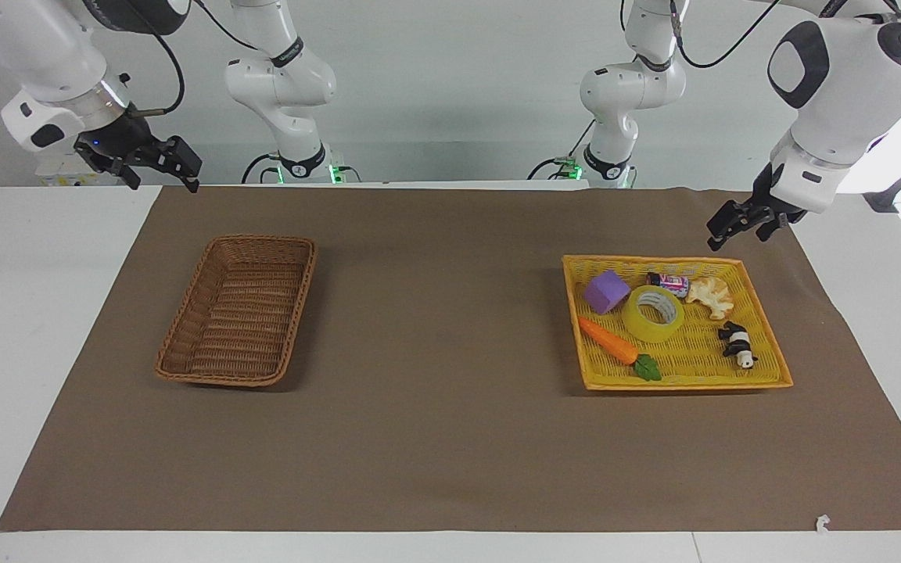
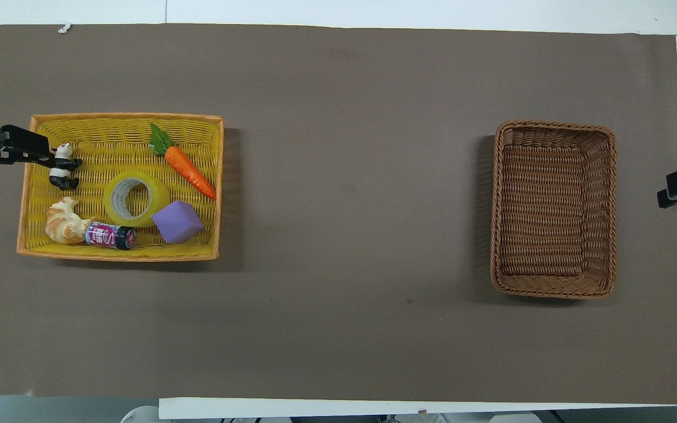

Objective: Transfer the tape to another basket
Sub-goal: 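Move the left gripper toward the yellow tape roll in the yellow basket, then lower the left gripper into the tape roll's hole and close it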

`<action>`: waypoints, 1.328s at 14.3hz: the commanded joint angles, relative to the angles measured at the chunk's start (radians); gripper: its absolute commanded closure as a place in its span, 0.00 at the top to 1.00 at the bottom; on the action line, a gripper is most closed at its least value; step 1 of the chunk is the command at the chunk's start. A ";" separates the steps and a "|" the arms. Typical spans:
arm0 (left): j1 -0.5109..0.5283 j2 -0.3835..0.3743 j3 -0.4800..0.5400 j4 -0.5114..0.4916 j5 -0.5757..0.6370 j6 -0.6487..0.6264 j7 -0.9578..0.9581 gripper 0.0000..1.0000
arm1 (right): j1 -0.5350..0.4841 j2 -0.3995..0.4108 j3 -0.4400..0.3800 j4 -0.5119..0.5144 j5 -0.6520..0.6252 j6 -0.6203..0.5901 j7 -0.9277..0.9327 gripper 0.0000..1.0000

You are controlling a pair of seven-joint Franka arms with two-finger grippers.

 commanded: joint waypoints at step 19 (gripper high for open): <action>0.006 0.133 0.002 -0.399 -0.006 0.528 0.022 0.93 | -0.005 -0.020 0.005 -0.029 -0.004 0.010 -0.029 1.00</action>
